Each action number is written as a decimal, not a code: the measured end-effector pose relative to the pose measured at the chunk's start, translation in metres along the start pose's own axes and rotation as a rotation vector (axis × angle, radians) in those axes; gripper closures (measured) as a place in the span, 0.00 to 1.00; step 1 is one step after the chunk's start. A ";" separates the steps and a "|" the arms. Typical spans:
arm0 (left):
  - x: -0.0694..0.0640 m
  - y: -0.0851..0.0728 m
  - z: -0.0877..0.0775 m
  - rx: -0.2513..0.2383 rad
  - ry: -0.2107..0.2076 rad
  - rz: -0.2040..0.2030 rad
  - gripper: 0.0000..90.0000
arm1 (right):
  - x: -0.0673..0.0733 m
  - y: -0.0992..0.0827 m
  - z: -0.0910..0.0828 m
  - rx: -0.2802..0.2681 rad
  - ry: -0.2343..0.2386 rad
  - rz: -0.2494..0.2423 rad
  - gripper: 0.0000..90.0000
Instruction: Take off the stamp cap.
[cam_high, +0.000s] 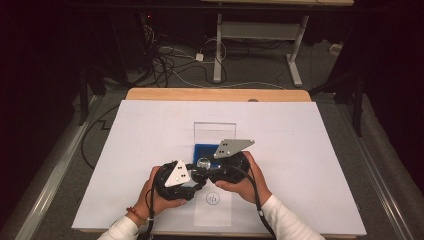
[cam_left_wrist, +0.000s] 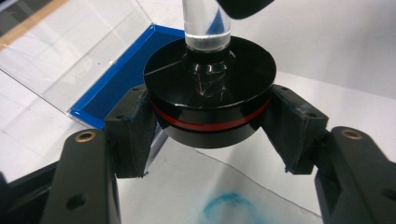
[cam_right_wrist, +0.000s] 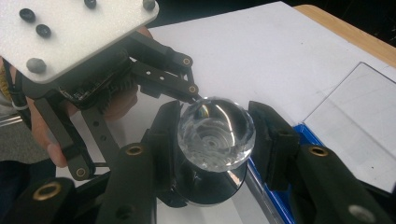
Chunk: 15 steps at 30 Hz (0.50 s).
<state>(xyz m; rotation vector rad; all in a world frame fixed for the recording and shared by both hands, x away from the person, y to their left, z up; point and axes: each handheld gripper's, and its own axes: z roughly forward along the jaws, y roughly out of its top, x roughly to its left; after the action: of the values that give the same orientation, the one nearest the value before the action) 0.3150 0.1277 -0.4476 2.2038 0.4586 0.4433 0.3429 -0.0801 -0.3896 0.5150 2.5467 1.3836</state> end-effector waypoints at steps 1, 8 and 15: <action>0.000 0.000 0.000 0.003 0.000 -0.001 0.40 | 0.000 0.000 0.000 0.002 -0.003 0.002 0.63; 0.001 0.000 0.001 0.019 -0.008 -0.014 0.40 | 0.000 -0.003 0.001 -0.006 -0.005 0.017 0.63; 0.001 -0.002 0.004 0.053 -0.009 -0.018 0.41 | -0.001 -0.005 0.000 -0.031 -0.002 0.037 0.63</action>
<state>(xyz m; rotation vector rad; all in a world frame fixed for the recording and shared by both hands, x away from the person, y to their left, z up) 0.3170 0.1264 -0.4515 2.2502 0.4901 0.4157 0.3427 -0.0829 -0.3934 0.5601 2.5224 1.4323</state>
